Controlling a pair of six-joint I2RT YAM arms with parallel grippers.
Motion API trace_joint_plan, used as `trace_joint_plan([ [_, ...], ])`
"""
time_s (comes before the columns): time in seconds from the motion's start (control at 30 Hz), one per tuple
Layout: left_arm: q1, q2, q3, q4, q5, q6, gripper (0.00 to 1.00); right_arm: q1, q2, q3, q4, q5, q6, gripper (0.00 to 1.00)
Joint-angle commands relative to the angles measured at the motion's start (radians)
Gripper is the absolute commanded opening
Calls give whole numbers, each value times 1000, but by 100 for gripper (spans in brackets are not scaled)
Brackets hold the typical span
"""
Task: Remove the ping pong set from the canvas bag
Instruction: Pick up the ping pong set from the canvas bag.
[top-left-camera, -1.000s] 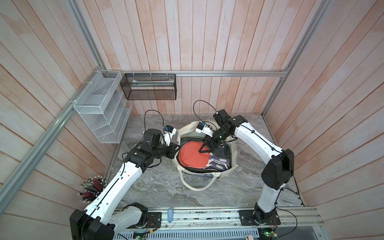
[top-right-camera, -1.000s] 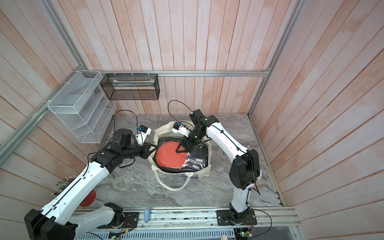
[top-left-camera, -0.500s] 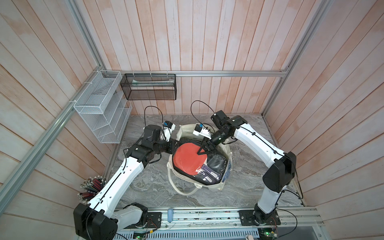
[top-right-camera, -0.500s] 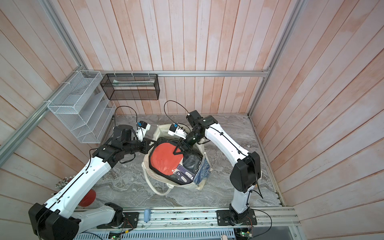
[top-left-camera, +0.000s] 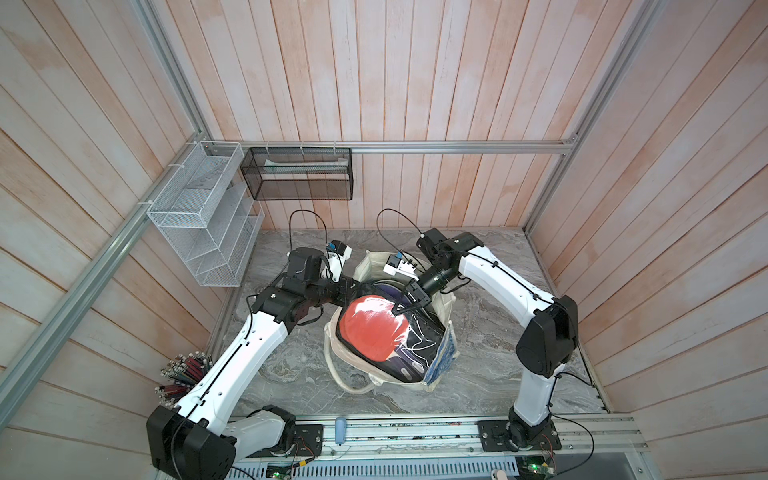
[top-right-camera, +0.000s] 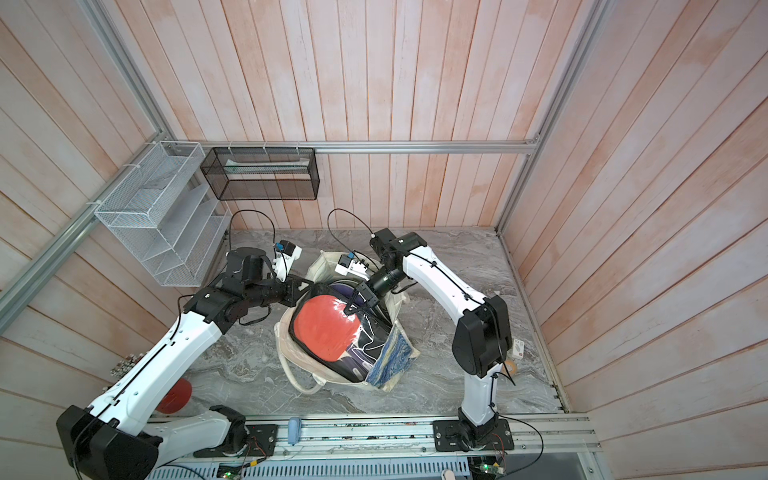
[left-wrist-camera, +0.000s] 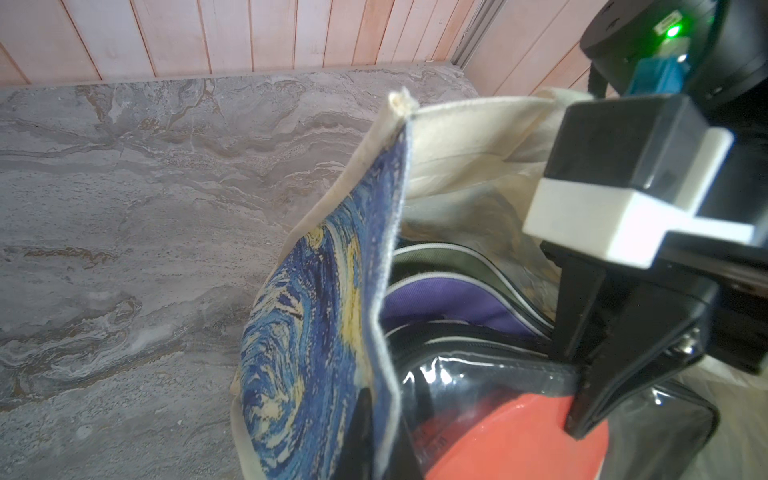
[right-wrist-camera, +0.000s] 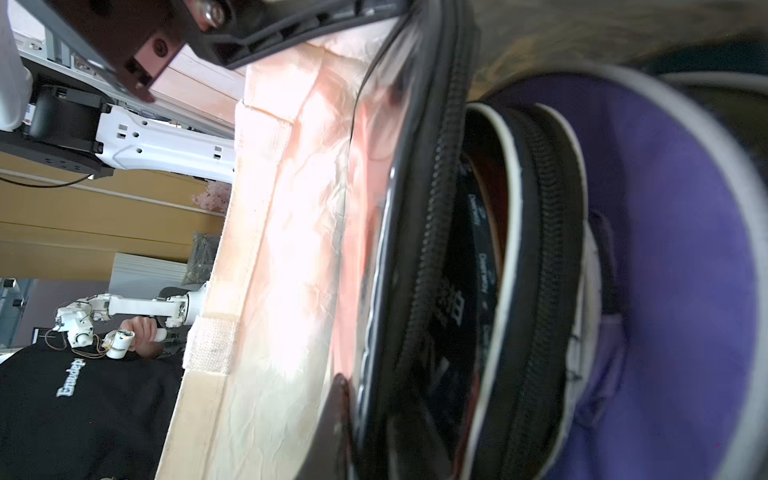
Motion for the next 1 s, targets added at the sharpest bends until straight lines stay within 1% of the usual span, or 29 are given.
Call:
trace_joint_plan([
  [0.0, 0, 9, 54, 191, -20, -23, 0, 5, 10, 0, 153, 19, -91, 0],
  [0.17, 11, 32, 66, 219, -37, -43, 0, -53, -63, -42, 361, 99, 38, 0],
  [0.3, 24, 53, 92, 230, -45, -54, 0, -92, -113, -39, 457, 138, 90, 0],
  [0.53, 41, 117, 166, 235, -62, -61, 0, -178, -210, -42, 556, 116, 132, 0],
  [0.57, 44, 130, 178, 232, -68, -61, 0, -219, -227, -44, 568, 114, 139, 0],
  [0.7, 59, 165, 219, 220, -80, -62, 0, -281, -280, -67, 647, 106, 181, 0],
  [0.83, 66, 180, 230, 215, -79, -68, 0, -355, -344, -112, 795, 89, 276, 0],
  [0.97, 66, 176, 217, 219, -65, -72, 0, -463, -412, -162, 997, 53, 424, 0],
])
